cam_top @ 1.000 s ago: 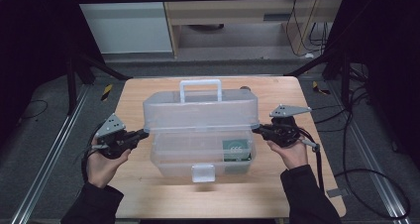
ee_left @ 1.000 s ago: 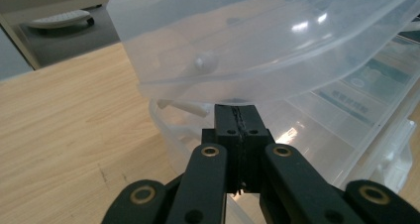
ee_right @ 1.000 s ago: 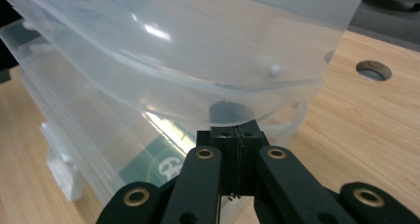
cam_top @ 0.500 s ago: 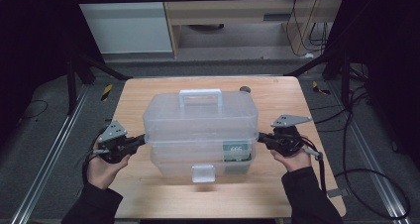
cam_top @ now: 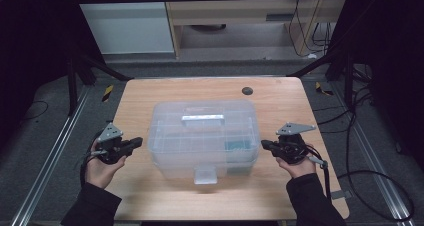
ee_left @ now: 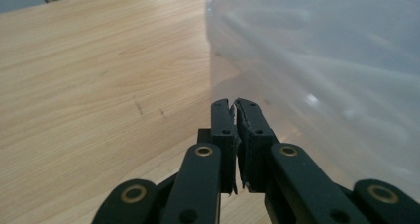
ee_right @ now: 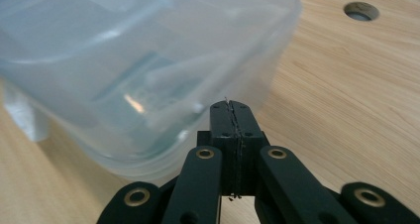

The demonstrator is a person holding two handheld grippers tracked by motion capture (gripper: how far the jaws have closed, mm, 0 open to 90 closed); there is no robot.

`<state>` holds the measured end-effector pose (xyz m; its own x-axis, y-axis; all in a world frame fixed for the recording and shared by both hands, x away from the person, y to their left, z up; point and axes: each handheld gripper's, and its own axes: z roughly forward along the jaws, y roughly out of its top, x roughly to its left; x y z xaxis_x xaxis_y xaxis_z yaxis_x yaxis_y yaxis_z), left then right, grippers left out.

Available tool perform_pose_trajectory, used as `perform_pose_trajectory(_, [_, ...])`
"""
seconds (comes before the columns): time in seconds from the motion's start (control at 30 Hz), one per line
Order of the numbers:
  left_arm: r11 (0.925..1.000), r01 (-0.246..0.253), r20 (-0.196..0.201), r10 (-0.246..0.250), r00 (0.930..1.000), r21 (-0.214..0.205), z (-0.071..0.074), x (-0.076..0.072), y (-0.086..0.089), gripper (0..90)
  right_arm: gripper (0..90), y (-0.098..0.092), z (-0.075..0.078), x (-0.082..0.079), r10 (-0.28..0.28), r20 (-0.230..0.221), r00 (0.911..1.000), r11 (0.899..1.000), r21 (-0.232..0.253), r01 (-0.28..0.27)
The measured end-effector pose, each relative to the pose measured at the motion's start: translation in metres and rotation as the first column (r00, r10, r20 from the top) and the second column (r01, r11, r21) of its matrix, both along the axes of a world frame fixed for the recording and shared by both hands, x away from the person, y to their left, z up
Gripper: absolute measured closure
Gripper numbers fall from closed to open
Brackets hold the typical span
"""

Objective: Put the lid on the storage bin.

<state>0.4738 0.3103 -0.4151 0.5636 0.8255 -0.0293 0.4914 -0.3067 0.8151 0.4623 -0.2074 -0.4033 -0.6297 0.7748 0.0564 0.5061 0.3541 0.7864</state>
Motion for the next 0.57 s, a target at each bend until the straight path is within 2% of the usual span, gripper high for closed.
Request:
perform_pose_trajectory(0.1, [0.9992,-0.039,-0.006,0.039,0.9992,0.010,-0.006,0.004,0.006,80.3,86.8,-0.008,-0.007,0.003,-0.060,0.014,0.9981,0.998,-0.009,0.060])
perform_pose_trajectory(0.27, [0.9949,-0.091,-0.012,0.092,0.9957,0.044,-0.016,0.010,0.017,66.5,76.6,-0.026,-0.023,0.011,-0.158,0.020,0.9872,0.985,-0.065,0.159])
perform_pose_trajectory(0.37, [0.9917,-0.114,-0.018,0.115,0.9932,0.059,-0.022,0.014,0.024,57.7,66.5,-0.034,-0.031,0.014,-0.207,0.013,0.9782,0.976,-0.069,0.208])
perform_pose_trajectory(0.5, [0.9873,-0.138,-0.018,0.140,0.9900,0.078,-0.029,0.018,0.033,47.5,53.4,-0.043,-0.039,0.018,-0.259,0.023,0.9656,0.962,-0.086,0.260])
perform_pose_trajectory(0.57, [0.9828,-0.159,-0.014,0.161,0.9869,0.094,-0.031,0.019,0.037,43.8,47.8,-0.046,-0.041,0.019,-0.279,0.026,0.9600,0.956,-0.090,0.280])
